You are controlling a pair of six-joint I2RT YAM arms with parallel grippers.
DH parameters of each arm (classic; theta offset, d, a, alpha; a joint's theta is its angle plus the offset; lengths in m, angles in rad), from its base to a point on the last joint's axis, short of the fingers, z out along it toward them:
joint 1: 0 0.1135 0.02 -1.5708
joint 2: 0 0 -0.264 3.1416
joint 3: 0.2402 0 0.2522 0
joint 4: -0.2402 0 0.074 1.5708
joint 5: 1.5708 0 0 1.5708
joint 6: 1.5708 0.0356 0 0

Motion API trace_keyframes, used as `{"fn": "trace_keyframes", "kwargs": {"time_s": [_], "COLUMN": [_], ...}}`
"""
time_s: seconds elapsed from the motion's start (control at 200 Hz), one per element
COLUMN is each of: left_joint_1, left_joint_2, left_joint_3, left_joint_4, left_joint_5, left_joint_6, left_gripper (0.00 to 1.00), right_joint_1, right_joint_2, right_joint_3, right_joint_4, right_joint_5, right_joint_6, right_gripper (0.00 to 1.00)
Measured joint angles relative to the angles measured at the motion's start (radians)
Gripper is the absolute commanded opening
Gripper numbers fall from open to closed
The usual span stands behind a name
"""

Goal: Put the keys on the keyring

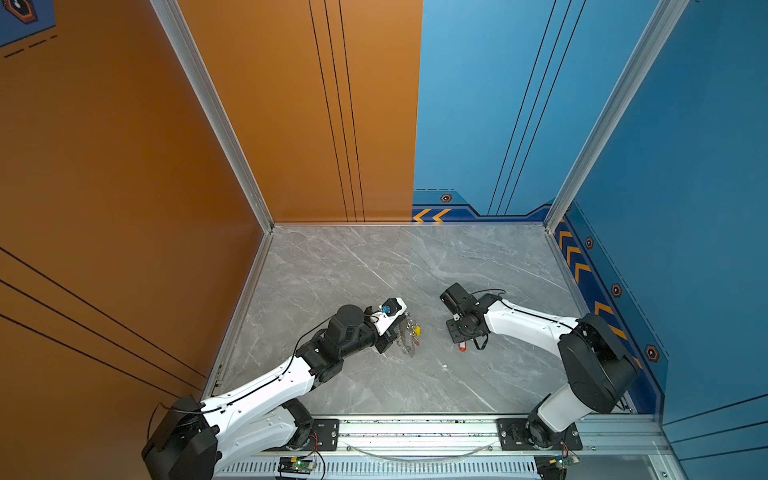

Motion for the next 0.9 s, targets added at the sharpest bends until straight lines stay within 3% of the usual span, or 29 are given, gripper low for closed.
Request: {"fn": "trace_keyframes", "kwargs": {"time_s": [0.901], "left_joint_1": [-0.004], "left_joint_2": [0.0], "left_joint_3": [0.0], "left_joint_4": [0.0], "left_joint_5": [0.0], "left_joint_6": [0.0], "left_gripper": [0.0], "right_joint_1": [-0.006], "right_joint_2": [-0.003], "right_joint_3": [-0.058], "right_joint_4": [0.045], "right_joint_5": [-0.022], "right_joint_6": [0.014], "right_gripper": [0.11]}}
